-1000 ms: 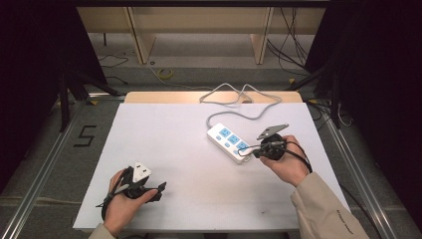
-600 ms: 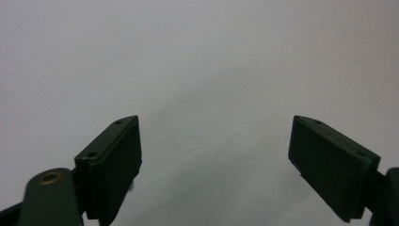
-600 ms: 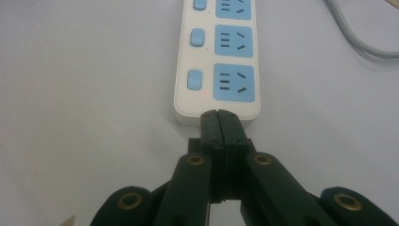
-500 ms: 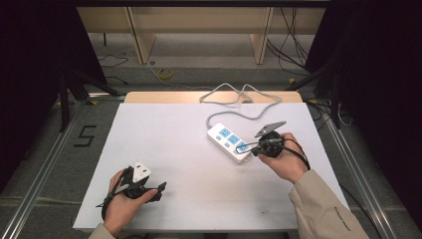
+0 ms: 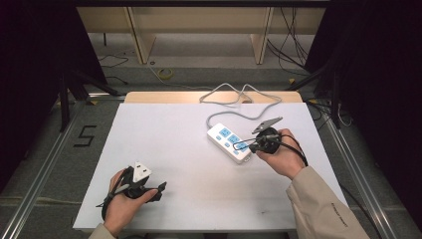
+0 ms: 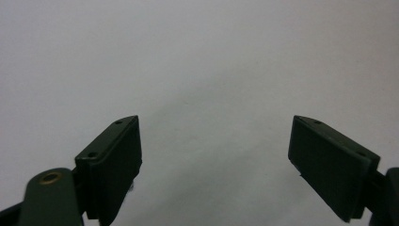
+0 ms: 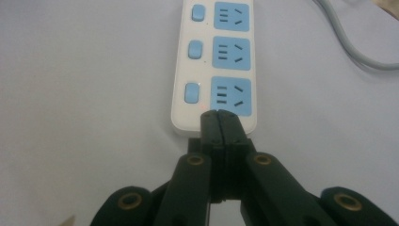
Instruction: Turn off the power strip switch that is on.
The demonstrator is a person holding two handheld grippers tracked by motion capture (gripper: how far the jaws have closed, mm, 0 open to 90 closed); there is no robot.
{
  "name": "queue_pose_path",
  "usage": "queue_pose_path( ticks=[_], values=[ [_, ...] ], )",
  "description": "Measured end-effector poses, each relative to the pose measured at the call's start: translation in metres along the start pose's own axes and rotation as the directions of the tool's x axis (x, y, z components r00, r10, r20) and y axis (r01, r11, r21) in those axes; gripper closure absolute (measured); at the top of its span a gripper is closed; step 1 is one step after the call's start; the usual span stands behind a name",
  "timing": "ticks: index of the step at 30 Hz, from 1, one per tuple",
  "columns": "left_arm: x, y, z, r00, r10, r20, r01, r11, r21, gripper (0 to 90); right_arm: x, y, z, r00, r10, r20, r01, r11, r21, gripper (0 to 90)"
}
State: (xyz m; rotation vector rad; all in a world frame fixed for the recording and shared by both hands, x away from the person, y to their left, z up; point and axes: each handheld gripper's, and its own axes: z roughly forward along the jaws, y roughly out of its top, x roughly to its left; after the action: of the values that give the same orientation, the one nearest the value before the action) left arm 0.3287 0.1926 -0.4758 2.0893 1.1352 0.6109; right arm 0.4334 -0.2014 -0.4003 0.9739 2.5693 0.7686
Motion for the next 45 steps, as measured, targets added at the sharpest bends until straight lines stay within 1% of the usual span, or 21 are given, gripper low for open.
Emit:
queue_pose_path(
  ticks=[9,23,42,45],
  values=[
    [0.000,0.000,0.000,1.0000,0.001,0.003,-0.001,1.0000,0.000,17.8,-0.002,0.007,0.001,1.0000,0.000,-0.001,0.000,1.000,0.017,90.0],
    [0.000,0.000,0.000,1.0000,0.002,0.002,-0.002,1.0000,-0.002,17.9,-0.002,0.013,0.008,0.9999,0.002,-0.011,-0.001,0.999,0.037,90.0],
    [-0.001,0.000,0.000,1.0000,0.002,0.003,-0.002,1.0000,0.002,18.0,-0.004,0.023,0.013,0.9999,0.003,-0.013,-0.002,0.999,0.053,90.0],
    [-0.001,0.000,0.000,1.0000,0.003,0.003,-0.003,1.0000,0.000,18.1,-0.004,0.024,0.014,0.9999,-0.002,-0.015,0.003,0.999,0.054,90.0]
  ],
)
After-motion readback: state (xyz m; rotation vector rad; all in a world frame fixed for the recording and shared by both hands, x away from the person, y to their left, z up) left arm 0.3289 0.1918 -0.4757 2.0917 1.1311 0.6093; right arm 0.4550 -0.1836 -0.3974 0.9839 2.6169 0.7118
